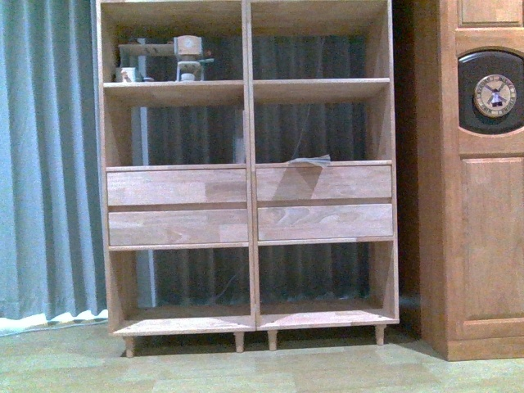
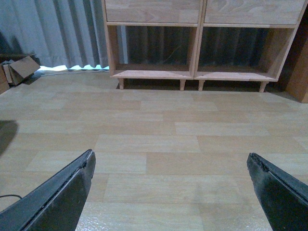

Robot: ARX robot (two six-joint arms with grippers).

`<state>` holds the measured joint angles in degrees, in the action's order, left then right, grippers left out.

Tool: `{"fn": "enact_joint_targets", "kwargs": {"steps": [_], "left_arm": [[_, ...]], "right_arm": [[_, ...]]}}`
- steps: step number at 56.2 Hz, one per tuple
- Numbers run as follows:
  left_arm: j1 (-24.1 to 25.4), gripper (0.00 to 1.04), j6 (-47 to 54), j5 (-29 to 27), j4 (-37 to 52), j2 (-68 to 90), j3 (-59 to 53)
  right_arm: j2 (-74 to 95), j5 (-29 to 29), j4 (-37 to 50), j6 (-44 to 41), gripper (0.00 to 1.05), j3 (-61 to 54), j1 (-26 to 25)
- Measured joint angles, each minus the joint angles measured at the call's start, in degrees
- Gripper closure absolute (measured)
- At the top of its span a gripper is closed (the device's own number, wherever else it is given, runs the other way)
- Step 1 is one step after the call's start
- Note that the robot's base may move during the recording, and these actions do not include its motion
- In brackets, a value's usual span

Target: Organize books on shelf

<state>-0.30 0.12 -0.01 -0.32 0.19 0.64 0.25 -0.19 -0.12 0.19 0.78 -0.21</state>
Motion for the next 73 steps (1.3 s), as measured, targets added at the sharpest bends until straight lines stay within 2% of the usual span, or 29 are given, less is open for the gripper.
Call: {"fn": "enact_joint_targets", "kwargs": {"steps": [73], "left_arm": [[0.00,0.07,0.00,0.00,0.00,-0.02,0.00]], "right_arm": [[0.00,0.00,0.00,0.00,0.07,0.00,0.00]]}}
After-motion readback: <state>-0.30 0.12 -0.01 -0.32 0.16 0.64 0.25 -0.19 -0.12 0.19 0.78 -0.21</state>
